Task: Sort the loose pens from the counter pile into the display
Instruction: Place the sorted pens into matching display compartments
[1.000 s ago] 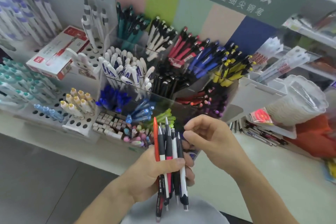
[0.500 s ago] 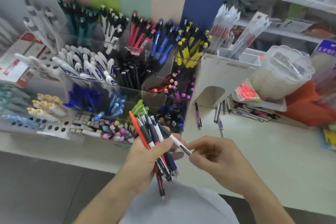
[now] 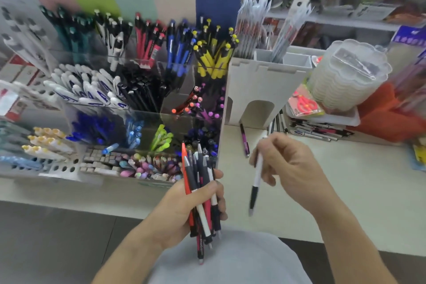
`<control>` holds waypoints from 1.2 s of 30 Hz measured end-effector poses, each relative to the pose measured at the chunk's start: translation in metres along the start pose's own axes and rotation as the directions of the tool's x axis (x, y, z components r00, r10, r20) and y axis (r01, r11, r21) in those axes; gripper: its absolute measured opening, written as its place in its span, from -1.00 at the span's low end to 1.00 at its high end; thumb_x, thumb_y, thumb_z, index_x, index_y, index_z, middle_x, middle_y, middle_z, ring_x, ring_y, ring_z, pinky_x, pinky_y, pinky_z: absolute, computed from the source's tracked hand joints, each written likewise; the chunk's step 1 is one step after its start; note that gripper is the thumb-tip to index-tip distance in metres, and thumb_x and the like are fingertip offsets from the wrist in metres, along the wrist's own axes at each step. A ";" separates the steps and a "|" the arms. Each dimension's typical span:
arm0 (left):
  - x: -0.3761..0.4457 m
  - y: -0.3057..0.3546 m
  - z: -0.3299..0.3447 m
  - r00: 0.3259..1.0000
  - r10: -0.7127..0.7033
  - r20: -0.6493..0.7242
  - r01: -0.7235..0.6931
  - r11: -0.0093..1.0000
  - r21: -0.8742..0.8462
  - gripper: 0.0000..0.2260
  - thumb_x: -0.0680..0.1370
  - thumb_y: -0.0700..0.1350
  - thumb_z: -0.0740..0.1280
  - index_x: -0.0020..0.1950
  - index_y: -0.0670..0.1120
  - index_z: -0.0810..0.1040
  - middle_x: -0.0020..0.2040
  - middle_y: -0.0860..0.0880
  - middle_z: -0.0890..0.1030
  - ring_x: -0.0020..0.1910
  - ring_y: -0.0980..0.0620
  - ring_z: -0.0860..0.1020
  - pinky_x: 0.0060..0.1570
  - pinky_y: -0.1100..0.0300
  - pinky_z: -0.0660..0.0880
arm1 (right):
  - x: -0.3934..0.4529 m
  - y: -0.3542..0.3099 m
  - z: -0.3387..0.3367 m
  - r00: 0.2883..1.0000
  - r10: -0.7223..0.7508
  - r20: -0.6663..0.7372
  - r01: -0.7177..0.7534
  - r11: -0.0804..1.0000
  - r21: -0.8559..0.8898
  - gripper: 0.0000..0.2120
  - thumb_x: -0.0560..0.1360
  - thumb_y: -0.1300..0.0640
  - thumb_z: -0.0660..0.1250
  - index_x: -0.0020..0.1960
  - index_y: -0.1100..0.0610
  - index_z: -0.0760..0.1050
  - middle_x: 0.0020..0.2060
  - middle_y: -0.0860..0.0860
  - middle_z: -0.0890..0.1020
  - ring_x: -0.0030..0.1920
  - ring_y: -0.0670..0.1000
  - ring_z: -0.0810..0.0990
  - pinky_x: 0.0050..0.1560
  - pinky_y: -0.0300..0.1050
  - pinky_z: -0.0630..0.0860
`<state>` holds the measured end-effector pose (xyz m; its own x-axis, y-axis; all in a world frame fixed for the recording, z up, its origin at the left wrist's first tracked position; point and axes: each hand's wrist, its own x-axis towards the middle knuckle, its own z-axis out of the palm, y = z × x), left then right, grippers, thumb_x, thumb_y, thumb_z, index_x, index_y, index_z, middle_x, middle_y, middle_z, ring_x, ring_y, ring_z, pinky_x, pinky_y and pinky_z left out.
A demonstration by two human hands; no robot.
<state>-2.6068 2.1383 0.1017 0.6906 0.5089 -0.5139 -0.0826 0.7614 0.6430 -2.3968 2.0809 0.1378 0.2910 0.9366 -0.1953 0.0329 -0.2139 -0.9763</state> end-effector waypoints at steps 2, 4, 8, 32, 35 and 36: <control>0.003 -0.003 0.003 1.000 -0.022 -0.008 0.022 0.999 0.038 -0.63 0.47 -0.17 0.42 0.24 -0.25 0.49 -0.13 -0.21 0.57 -0.20 -0.18 0.59 -0.15 -0.05 0.60 | 0.004 0.003 0.013 0.996 0.056 0.070 -0.055 0.998 -0.023 -0.72 0.55 0.03 0.34 -0.08 0.27 0.55 -0.30 0.15 0.67 -0.48 0.06 0.51 -0.46 -0.06 0.45; 0.004 -0.005 0.005 0.999 -0.039 -0.006 0.039 0.994 0.106 -0.65 0.47 -0.13 0.42 0.18 -0.29 0.52 -0.11 -0.26 0.58 -0.18 -0.21 0.61 -0.12 -0.06 0.61 | 0.005 0.008 0.024 0.982 0.134 0.132 -0.118 0.985 -0.126 -0.86 0.58 0.10 0.39 0.03 0.18 0.59 -0.34 0.09 0.65 -0.47 0.01 0.55 -0.41 -0.07 0.52; 0.005 -0.009 0.008 0.999 -0.048 -0.009 0.049 0.988 0.148 -0.80 0.47 -0.15 0.42 0.07 -0.16 0.64 -0.13 -0.25 0.60 -0.14 -0.21 0.62 -0.05 -0.19 0.63 | 0.006 0.014 0.026 0.931 0.221 0.291 -0.132 0.946 -0.296 -0.79 0.56 0.03 0.43 0.17 0.02 0.62 -0.37 -0.10 0.59 -0.42 -0.10 0.50 -0.32 -0.21 0.46; 0.014 -0.024 0.003 0.977 -0.040 -0.211 0.032 0.999 -0.043 -0.67 0.52 0.12 0.32 -0.06 -0.15 0.44 -0.22 -0.13 0.45 -0.41 -0.01 0.43 -0.38 0.12 0.44 | -0.008 0.007 0.001 0.965 0.030 -0.261 0.016 0.985 0.174 -0.91 0.64 0.30 0.23 0.11 0.28 0.47 -0.24 0.17 0.72 -0.39 0.13 0.64 -0.33 -0.06 0.64; 0.013 -0.022 0.010 0.969 0.021 -0.247 -0.052 0.991 -0.121 -0.63 0.50 0.17 0.27 -0.03 -0.16 0.45 -0.25 -0.12 0.46 -0.41 -0.01 0.42 -0.40 0.12 0.47 | -0.020 0.009 0.011 0.961 0.032 -0.275 0.043 0.964 0.263 -0.87 0.52 0.24 0.36 0.01 0.30 0.57 -0.15 0.19 0.73 -0.22 0.21 0.73 -0.18 -0.06 0.69; 0.014 -0.021 0.013 0.960 0.046 -0.275 -0.090 0.984 -0.151 -0.60 0.48 0.19 0.26 -0.01 -0.16 0.46 -0.27 -0.11 0.48 -0.41 -0.02 0.43 -0.40 0.12 0.49 | -0.025 0.013 0.018 0.965 0.051 -0.258 0.026 0.957 0.289 -0.84 0.49 0.24 0.38 0.02 0.32 0.57 -0.11 0.18 0.73 -0.17 0.21 0.74 -0.12 -0.06 0.69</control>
<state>-2.5859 2.1240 0.0885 0.4621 0.6339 -0.6202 -0.2520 0.7643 0.5935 -2.4212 2.0595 0.1279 0.5289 0.8211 -0.2147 -0.2376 -0.0996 -0.9662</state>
